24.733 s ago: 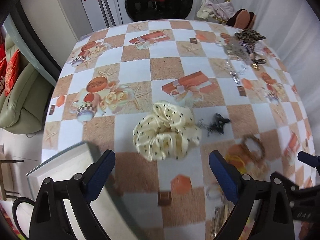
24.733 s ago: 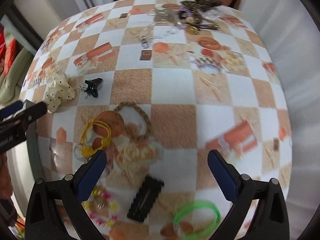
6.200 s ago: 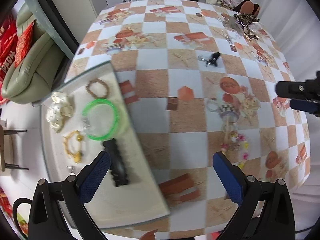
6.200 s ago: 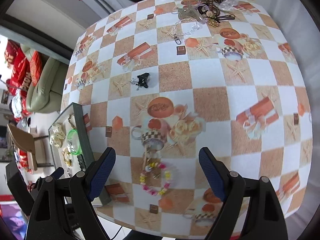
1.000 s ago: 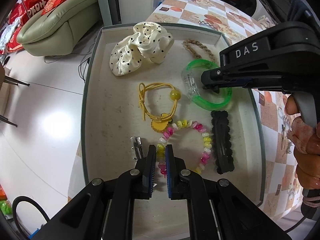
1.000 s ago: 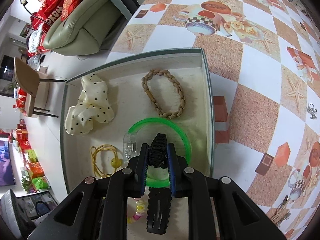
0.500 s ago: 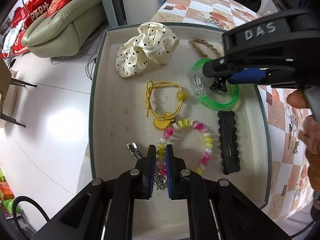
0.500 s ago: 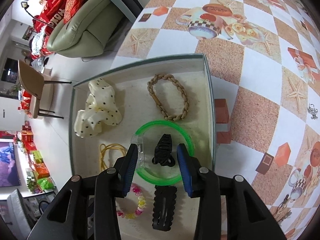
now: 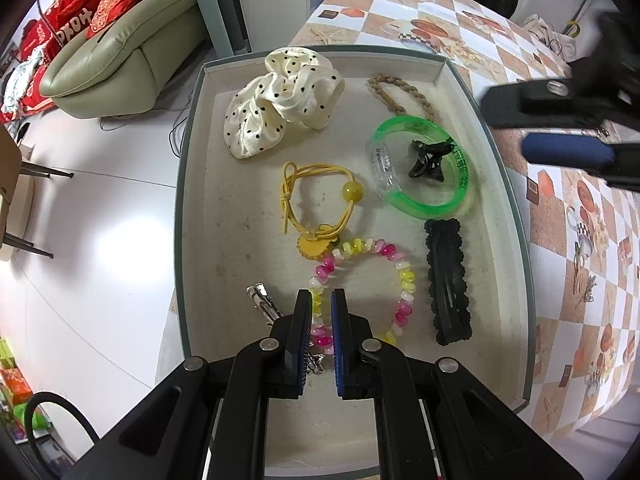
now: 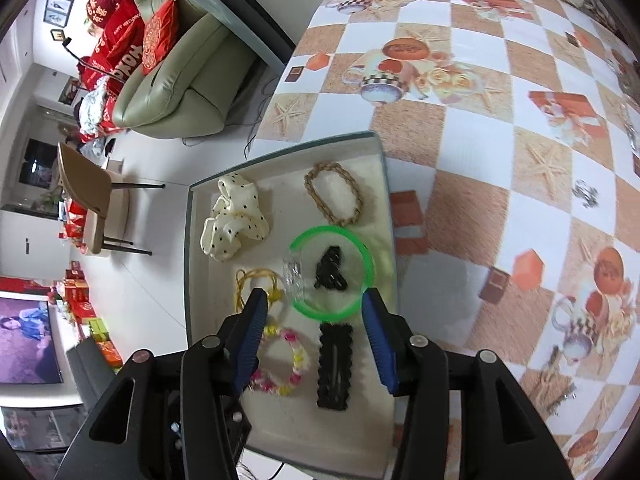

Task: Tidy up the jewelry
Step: 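Carry the beaded bracelet and black claw clip into the tray and release both, then grasp the tan hair clip with the left tool while the right tool grasps the silver charm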

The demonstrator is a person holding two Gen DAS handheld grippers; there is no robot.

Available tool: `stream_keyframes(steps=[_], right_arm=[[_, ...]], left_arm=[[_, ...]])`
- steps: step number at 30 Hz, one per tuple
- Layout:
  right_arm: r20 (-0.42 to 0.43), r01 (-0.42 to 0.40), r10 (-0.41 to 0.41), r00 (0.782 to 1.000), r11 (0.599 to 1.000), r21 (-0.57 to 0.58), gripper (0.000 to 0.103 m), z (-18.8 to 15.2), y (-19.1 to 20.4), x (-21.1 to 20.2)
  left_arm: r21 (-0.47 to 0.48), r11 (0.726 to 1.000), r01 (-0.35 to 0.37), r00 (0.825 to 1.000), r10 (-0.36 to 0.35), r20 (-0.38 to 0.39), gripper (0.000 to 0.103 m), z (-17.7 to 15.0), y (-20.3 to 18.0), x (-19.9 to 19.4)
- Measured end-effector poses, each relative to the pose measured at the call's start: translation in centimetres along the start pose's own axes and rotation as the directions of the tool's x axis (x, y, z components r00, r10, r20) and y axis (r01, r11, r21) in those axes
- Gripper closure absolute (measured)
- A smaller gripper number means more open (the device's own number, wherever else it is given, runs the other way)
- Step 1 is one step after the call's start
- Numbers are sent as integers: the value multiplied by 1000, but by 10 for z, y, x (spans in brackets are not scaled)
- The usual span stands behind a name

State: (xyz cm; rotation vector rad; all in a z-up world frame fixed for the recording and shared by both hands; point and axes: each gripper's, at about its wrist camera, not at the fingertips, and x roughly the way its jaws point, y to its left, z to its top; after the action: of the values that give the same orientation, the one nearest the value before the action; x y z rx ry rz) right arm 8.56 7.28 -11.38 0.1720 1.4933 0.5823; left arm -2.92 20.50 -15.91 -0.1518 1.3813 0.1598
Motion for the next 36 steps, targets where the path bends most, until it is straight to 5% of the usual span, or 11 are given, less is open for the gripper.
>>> stream_keyframes(steps=[5,8,14,19,21,26,36], right_arm=[[9,11,-11,1000,999,37,47,-16,-21,-18],[12,29,-30,999,997,68,46,-29,-37,-29],[17,61,-64,998,989,135,45,-53,-70,-48],[21,84,-91,996,971,222,34,-79,-104,-66],[21,90,-98,995,963,256,21,-90,-117,-72],[28,105,-122,992,937,333,15,-117,-145,-87],[23,170,-195,980,902,396,15,-154,-174,-103]], left_arm=[[18,1000,-4,1000,4,-10,88,0,-6,0],[10,999,-30,1000,30,-5,0,1,-5,-2],[28,998,-64,997,63,35,0,2,-12,-19],[59,996,-68,996,65,56,0,4,-19,-36],[74,995,-61,997,57,60,0,1,-24,-42],[131,990,-51,997,43,61,0,-4,-39,-48],[235,972,-9,998,-7,68,0,-15,-81,-63]])
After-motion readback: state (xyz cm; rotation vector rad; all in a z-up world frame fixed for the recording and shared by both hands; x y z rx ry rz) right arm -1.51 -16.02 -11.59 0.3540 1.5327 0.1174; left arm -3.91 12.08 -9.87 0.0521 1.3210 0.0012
